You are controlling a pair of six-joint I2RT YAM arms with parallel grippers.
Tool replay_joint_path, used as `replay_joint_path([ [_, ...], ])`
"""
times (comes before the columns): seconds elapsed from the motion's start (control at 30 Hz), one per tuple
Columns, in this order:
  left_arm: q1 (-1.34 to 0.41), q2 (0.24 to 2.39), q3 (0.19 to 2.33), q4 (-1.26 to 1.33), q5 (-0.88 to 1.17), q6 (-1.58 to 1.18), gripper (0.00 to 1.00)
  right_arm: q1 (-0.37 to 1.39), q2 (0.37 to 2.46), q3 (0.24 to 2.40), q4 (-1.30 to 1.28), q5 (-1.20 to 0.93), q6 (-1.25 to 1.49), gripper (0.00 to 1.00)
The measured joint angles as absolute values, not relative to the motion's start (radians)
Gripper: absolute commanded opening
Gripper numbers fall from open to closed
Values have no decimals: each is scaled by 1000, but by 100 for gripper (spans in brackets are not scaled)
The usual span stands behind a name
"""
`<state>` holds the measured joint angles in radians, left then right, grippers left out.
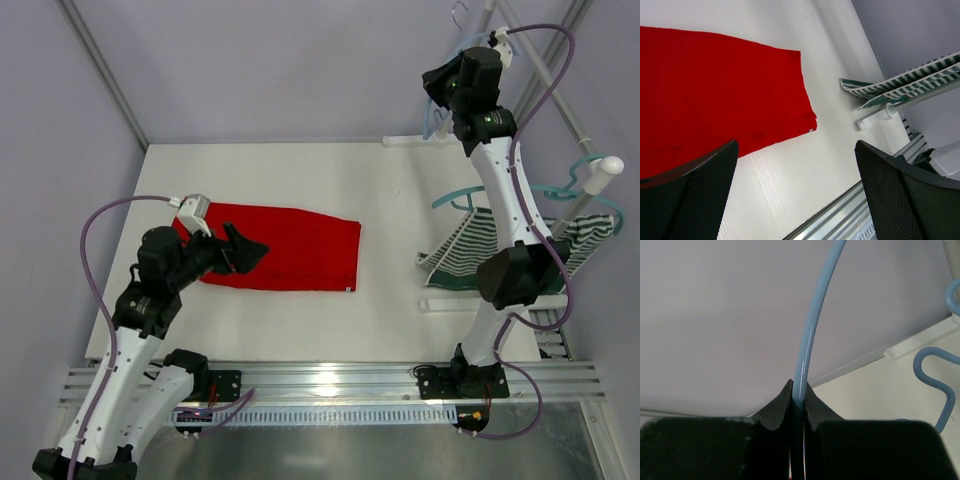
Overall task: Place the trousers on the hanger
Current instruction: Grab a hanger with the right arm
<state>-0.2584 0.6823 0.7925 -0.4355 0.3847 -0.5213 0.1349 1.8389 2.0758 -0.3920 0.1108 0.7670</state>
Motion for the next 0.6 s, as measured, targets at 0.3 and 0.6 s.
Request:
replay_joint_path([
  [0.3,-258,635,850,-448,374,-548,98,152,1784,2070,-422,-30,729,4],
  [0.6,-258,813,998,-527,311,-565,95,291,1700,2027,-483,-60,664,4],
])
